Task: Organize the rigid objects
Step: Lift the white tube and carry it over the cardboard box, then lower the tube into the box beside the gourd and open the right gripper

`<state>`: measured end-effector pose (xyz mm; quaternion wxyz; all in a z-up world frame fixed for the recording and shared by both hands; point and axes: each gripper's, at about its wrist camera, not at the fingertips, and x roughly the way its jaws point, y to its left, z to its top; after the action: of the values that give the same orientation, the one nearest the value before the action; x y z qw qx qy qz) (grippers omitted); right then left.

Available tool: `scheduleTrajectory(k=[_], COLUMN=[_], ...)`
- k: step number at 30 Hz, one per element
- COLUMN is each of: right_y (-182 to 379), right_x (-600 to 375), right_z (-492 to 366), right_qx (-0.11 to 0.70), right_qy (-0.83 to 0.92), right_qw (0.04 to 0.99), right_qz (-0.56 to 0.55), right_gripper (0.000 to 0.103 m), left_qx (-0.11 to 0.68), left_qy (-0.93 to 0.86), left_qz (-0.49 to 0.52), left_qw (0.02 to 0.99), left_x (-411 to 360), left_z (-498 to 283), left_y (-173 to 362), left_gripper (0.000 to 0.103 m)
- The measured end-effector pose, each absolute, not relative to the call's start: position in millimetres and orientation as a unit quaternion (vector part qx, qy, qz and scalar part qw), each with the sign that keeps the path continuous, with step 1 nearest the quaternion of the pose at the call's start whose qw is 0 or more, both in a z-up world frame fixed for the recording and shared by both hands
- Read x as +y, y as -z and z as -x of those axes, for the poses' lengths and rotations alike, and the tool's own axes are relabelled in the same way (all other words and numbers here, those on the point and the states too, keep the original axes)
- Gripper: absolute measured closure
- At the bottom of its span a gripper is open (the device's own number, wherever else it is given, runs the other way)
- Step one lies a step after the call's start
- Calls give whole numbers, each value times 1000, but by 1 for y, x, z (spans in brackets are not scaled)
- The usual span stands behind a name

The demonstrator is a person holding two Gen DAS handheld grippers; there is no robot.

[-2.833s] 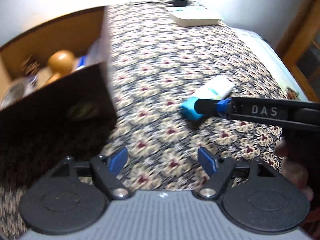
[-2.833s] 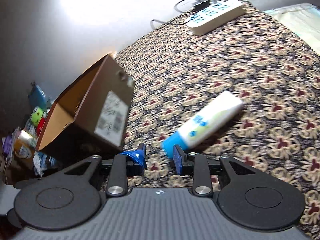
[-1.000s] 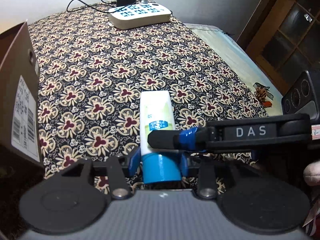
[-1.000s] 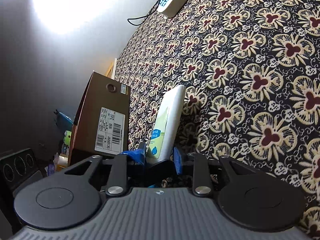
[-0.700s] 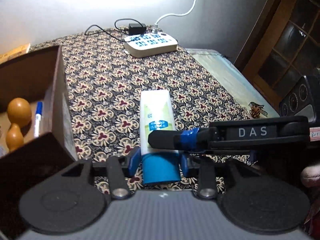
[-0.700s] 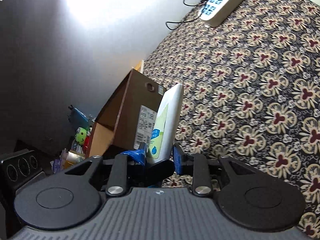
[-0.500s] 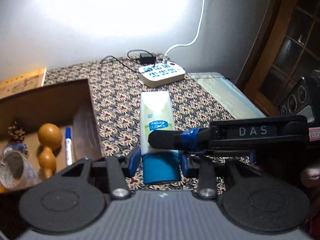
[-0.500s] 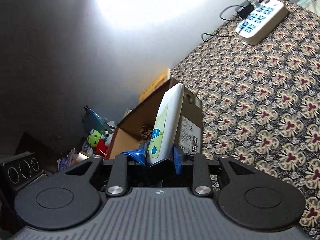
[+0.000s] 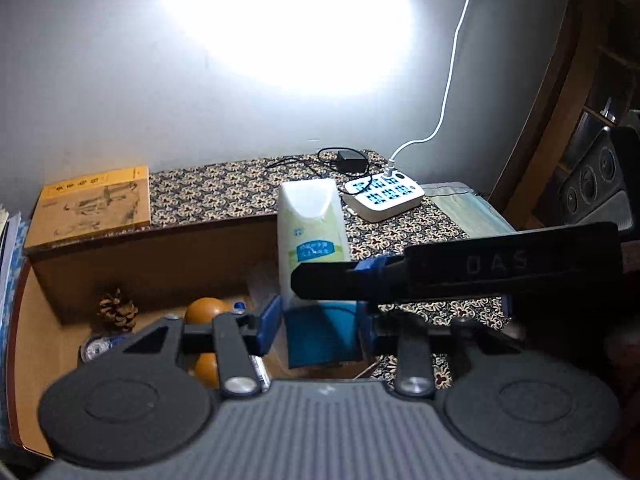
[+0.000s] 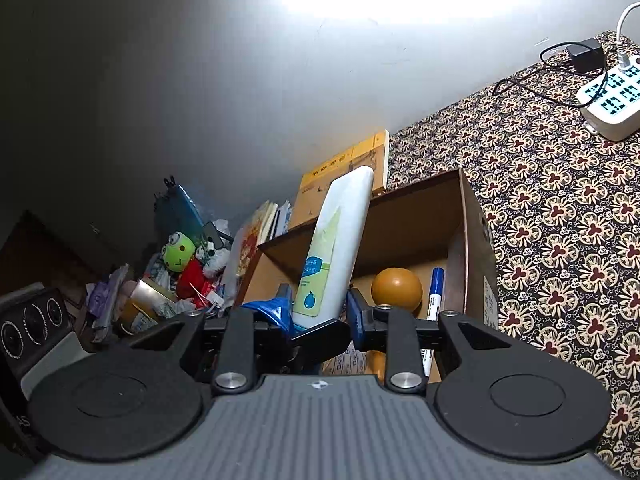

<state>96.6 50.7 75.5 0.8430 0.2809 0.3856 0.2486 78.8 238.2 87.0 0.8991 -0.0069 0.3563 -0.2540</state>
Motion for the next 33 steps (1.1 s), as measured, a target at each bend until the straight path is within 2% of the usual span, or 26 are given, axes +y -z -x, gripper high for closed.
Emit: scheduleTrajectory(k=[12, 20, 23, 25, 28, 33], right_y=[-35, -17, -15, -15, -16, -15], right_x=[110, 116, 114, 113, 114, 112], right_z=[-131, -140, -139, -137, -136, -132], right_qx=[480, 494, 489, 482, 472, 455], right_qy=[-190, -183, -172, -172, -167, -157], right_qw=[846, 837, 841, 843, 849, 859], right_qz=[-131, -147, -158, -163, -167, -174], right_gripper=[95, 96, 96, 97, 97, 99], left_qx=[426, 459, 462, 463, 468, 466], left_qy=[243, 236, 222, 207, 192, 165], left_qz=[-5, 12, 14, 10, 7, -10], left_qw=[872, 856, 858, 862, 863, 869], left_x=[249, 256, 258, 261, 263, 262], left_z=[-114, -131, -133, -135, -136, -135], left_y=[-24, 1, 4, 5, 7, 5], left_gripper=[70, 69, 68, 62, 61, 52])
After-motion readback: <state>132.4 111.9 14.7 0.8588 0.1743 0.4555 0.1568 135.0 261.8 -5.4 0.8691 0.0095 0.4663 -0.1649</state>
